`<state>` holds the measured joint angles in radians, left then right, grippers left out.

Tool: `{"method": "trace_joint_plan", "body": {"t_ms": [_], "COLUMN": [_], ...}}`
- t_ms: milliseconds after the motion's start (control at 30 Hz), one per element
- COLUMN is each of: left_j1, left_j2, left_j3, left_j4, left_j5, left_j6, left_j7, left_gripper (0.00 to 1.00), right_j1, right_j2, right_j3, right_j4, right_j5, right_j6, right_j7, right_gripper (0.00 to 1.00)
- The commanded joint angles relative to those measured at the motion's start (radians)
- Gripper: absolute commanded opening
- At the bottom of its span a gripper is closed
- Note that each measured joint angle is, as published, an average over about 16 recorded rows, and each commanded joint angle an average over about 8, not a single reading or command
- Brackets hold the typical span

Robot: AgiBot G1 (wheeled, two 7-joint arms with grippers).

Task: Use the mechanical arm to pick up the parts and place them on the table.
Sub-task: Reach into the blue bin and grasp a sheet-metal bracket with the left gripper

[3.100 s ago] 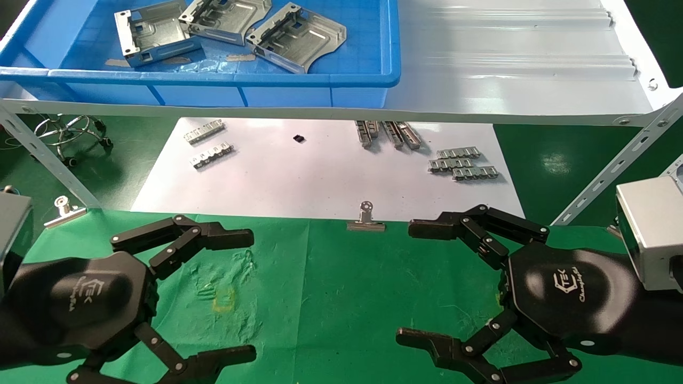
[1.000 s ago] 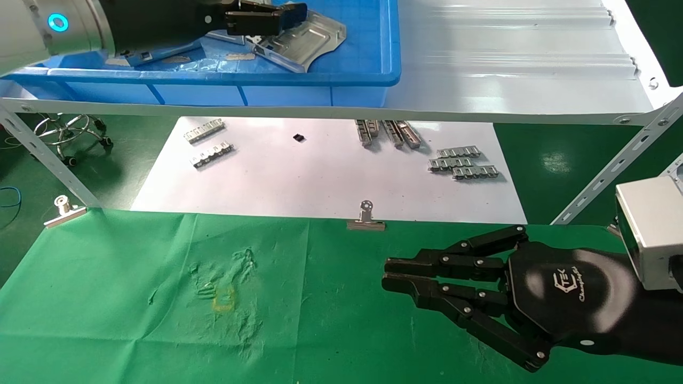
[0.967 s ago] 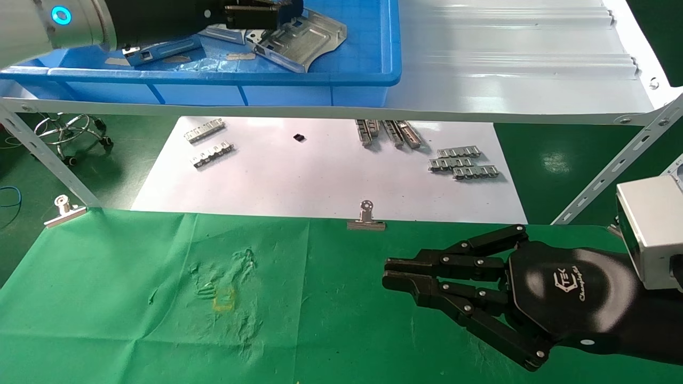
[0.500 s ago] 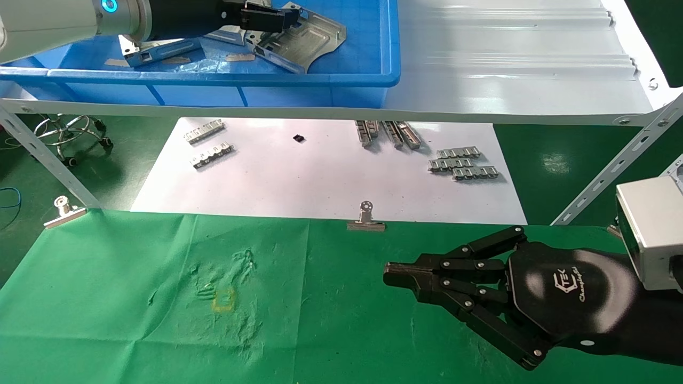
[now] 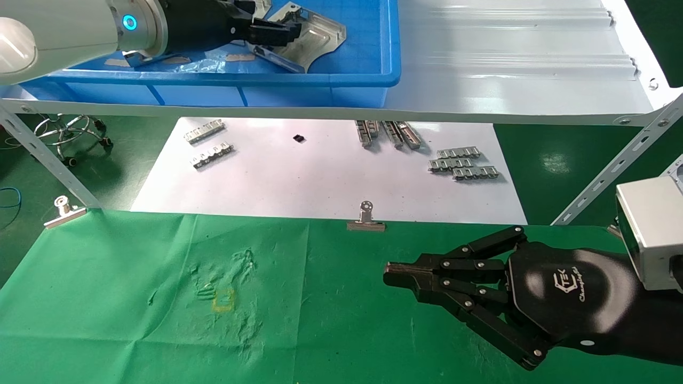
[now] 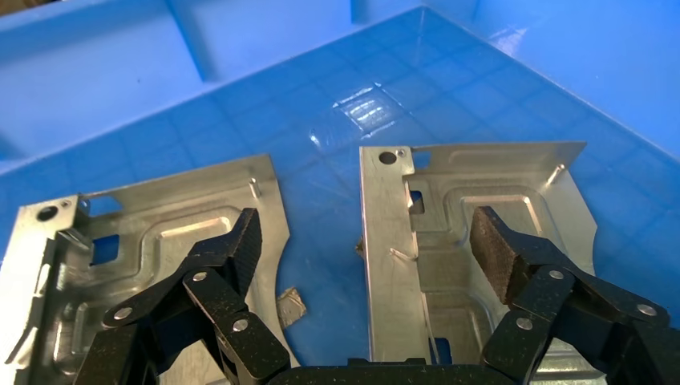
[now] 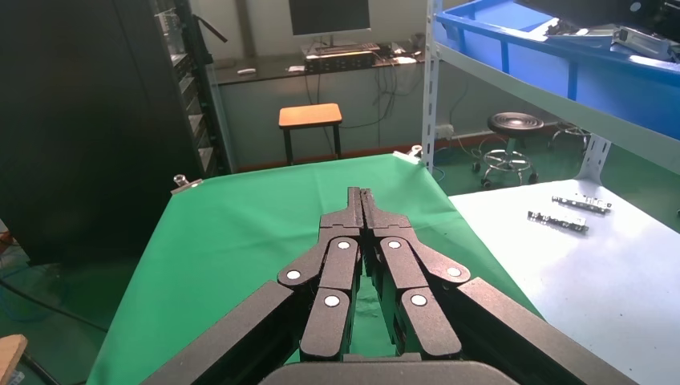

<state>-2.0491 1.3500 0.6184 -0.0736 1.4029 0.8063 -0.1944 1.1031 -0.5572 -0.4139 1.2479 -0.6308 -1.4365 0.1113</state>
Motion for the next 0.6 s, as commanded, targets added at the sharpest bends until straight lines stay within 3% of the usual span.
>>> {"method": "trace_joint_plan", "body": {"t_ms": [33,600], "left_j1": [0.004,0.005], "left_j2": [0.001,0.002], "left_j3": [0.002,0.03], "left_j4": [-0.003,-0.016], "left_j5": [0.0,0.006], "left_j6": [-0.006,-0.024], "left_j7": [-0.002,-0.02], "left_gripper": [0.0,0.0], "right_j1": [0.0,0.0], "right_j2": [0.0,0.0], "right_j3": [0.0,0.0], "right_j4": [0.0,0.0], "right_j5": [0.0,0.0], "right_j6": [0.0,0.0], "right_j7": [0.0,0.0], "right_gripper": [0.0,0.0]}}
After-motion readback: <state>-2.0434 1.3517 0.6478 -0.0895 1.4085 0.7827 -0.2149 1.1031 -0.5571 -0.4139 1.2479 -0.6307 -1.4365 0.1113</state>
